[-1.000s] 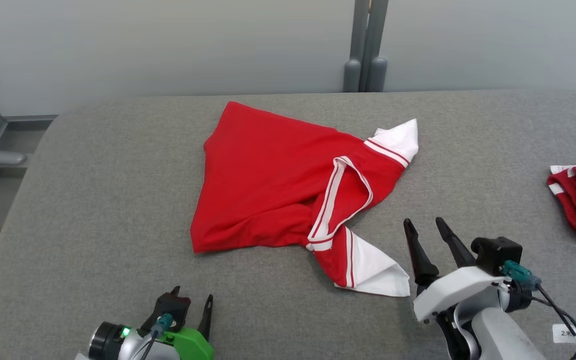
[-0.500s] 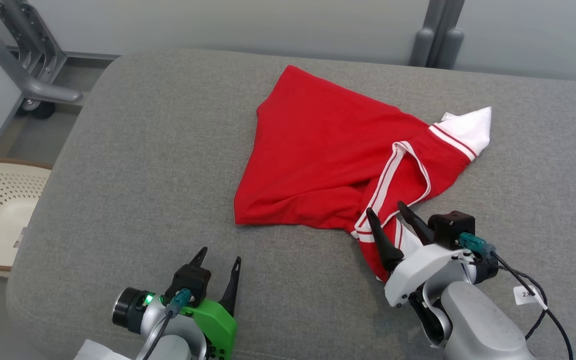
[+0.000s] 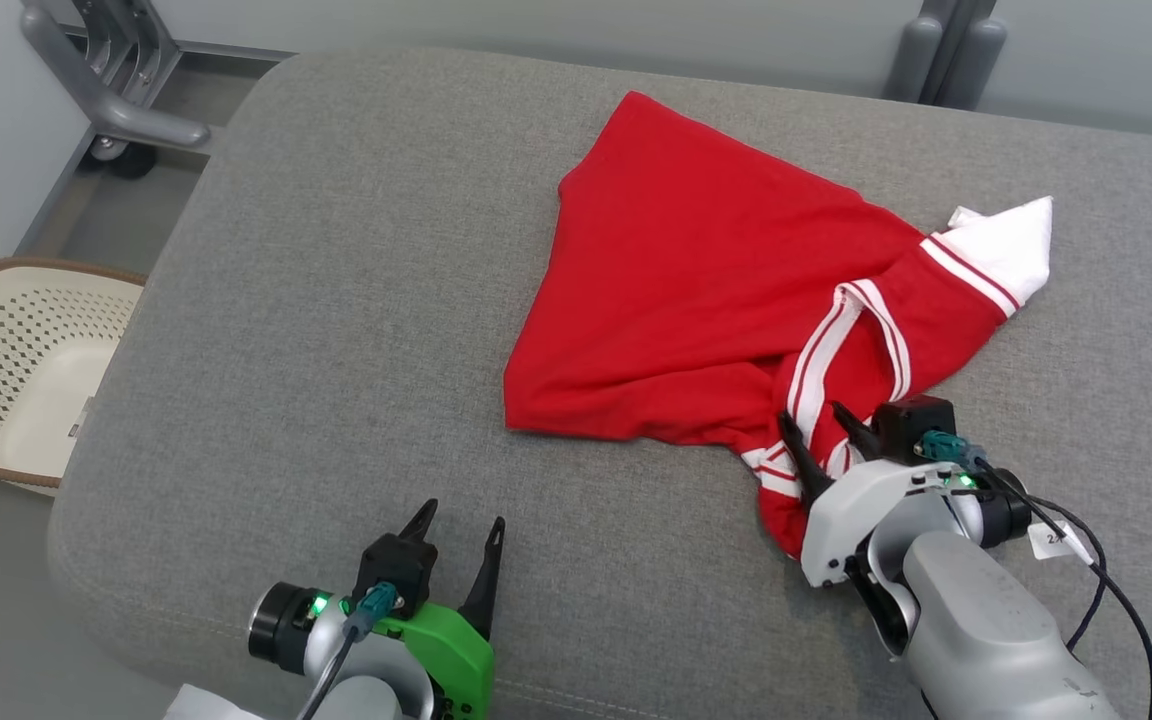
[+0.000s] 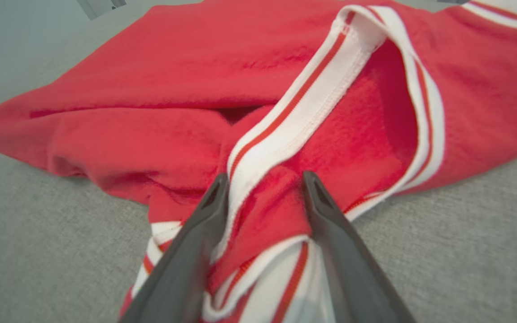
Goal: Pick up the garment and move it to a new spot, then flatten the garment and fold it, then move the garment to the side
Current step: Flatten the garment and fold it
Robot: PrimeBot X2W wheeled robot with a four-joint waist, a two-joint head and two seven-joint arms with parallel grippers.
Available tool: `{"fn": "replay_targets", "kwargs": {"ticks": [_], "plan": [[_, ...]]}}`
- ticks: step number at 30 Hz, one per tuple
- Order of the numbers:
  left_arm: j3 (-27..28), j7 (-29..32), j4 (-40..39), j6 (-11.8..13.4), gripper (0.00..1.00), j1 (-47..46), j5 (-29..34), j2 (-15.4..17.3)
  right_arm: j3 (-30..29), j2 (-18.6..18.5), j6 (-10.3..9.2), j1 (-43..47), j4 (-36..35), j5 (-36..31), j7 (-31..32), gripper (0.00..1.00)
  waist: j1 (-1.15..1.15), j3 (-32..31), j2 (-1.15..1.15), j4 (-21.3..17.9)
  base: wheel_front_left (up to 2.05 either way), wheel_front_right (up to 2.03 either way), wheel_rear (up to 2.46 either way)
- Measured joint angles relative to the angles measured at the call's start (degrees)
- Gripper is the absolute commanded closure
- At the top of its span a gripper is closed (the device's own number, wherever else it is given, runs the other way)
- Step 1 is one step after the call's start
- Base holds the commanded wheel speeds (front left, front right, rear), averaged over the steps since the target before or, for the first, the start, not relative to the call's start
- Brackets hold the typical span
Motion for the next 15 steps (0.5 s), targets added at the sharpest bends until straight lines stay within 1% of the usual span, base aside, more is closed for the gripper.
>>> {"fn": "replay_targets", "kwargs": {"ticks": [1,3,5,8,10,13,14,15], "plan": [[-0.2,0.0,0.0,0.2,0.00,0.0,-0.4,0.0,0.0,0.0,0.00,-0.3,0.6,0.1,0.0,1.00,0.00,0.0,0.00,0.1,0.00,0.00,0.00],[-0.6,0.0,0.0,0.5,0.00,0.0,-0.9,0.0,-0.4,0.0,0.00,-0.9,1.3,0.5,0.0,1.00,0.00,0.0,0.00,0.1,0.00,0.00,0.00],[-0.8,0.0,-0.1,0.7,0.00,0.0,-1.3,0.0,-2.0,0.1,0.01,-1.4,1.1,0.9,-0.1,1.00,0.00,0.1,0.00,-0.1,0.00,0.00,0.00],[-0.7,0.0,-0.7,1.0,0.00,0.1,-1.8,0.0,-7.6,-0.2,0.02,-1.6,-1.0,0.1,-0.2,1.00,0.00,0.1,0.00,-0.6,0.00,0.00,0.00],[-0.7,0.0,-1.0,1.0,0.00,0.1,-2.0,0.0,-11.2,-2.1,0.02,-1.6,-3.1,-1.0,-0.3,1.00,0.00,0.2,0.00,-1.1,0.00,0.00,0.00],[-1.1,0.0,-1.3,0.5,0.00,0.1,-2.3,0.0,-16.2,-5.6,0.02,-1.0,-3.4,-3.0,-0.3,1.00,0.00,0.4,0.00,-1.9,0.00,0.00,0.00],[-1.3,0.0,-1.3,0.5,0.00,0.0,-2.3,0.0,-17.7,-6.6,0.02,-1.0,-3.3,-3.5,-0.3,0.98,0.00,0.4,0.00,-2.2,0.00,0.00,0.00],[-1.6,0.0,-1.3,0.4,0.00,-0.1,-2.3,0.0,-19.2,-7.8,0.03,-1.1,-3.0,-4.7,-0.3,0.73,0.00,0.5,0.00,-2.4,0.00,0.00,0.00]]}}
